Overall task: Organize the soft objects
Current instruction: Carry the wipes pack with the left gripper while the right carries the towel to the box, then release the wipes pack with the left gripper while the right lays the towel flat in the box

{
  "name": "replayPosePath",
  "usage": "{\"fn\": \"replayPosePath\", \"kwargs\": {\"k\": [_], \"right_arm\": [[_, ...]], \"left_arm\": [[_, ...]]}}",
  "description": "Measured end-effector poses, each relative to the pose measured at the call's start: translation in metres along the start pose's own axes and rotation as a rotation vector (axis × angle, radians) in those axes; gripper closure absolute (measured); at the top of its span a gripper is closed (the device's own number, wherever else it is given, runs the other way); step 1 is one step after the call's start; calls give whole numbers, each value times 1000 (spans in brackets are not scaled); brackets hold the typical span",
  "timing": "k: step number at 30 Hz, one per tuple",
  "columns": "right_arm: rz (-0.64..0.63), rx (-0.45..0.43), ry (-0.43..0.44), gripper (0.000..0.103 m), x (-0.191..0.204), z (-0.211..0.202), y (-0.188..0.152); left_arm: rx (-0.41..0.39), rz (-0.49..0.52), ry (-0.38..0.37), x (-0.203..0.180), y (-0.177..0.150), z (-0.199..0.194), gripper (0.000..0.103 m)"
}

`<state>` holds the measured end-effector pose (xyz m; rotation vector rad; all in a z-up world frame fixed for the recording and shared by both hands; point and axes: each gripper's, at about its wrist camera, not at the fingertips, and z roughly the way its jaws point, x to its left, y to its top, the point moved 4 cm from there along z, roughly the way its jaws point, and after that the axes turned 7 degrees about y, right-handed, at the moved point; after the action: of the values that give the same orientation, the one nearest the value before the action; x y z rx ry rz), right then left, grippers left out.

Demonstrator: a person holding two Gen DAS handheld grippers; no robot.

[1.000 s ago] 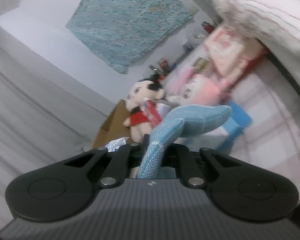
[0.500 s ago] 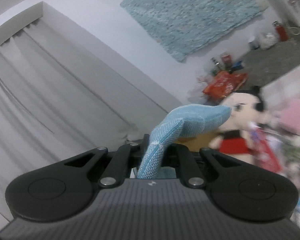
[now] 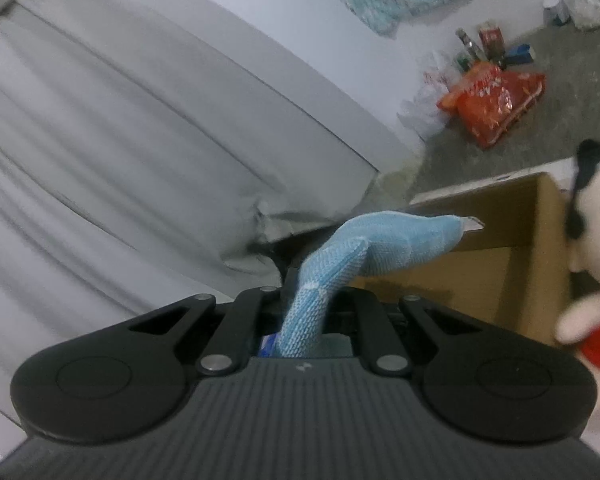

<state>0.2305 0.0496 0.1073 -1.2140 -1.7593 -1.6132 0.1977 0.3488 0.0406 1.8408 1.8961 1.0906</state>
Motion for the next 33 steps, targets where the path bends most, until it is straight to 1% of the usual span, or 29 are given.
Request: {"fn": "replayPosePath", "kwargs": {"k": [3,7,9,10,11,12,14,15,16,17,18,20,21,22,23,24,25,27,28,31,32,33], "right_arm": [[-22,16,-71,98,-6,34,1],[-33,44,-164,98,-28,65,-5],[-26,60,-202,98,-39,76,-8],[-18,66,-216,98,-48,79,-10],[-11,73,-230,98,-51,83,-12],[-5,78,-241,98,-61,81,-15],[-1,90,-259,98,-69,84,-20],[-7,92,-265,98,-77,87,-20],[-17,93,-271,98,-81,86,-21],[-26,92,-276,98,-83,87,-21],[-32,89,-280,98,-84,86,-21],[-38,86,-285,98,-91,85,-18],[-40,83,-289,98,-95,85,-17],[-41,79,-292,98,-95,84,-18],[-40,77,-295,98,-98,84,-16],[-39,77,-296,98,-99,84,-16],[-41,80,-297,98,-99,84,-17],[-46,85,-299,98,-104,85,-15],[-49,92,-299,98,-105,87,-14],[-56,111,-295,98,-107,91,-17],[-57,115,-297,98,-109,94,-16],[-57,118,-299,98,-110,96,-17]], "left_arm": [[64,26,10,-3,6,49,31],[111,68,-5,-11,8,95,30],[145,74,12,-12,5,112,27],[165,95,13,-16,3,121,25],[189,135,7,-22,1,127,20],[211,181,5,-27,-2,132,20],[204,214,48,-30,-3,129,15],[186,224,60,-29,-3,122,13],[167,222,66,-25,-3,114,14],[162,205,60,-20,-4,106,18],[166,183,47,-16,-4,102,35],[179,127,-13,-7,-6,95,54],[173,113,-32,-5,-6,95,53],[158,116,-31,-7,-2,99,53],[144,125,-24,-9,-1,103,57],[133,138,-12,-13,-1,106,65],[132,146,-2,-14,0,108,65],[120,152,30,-20,3,114,74],[111,164,44,-22,6,117,74],[112,134,41,-23,8,124,73],[116,122,35,-22,8,124,71],[116,116,34,-21,8,124,65]]}}
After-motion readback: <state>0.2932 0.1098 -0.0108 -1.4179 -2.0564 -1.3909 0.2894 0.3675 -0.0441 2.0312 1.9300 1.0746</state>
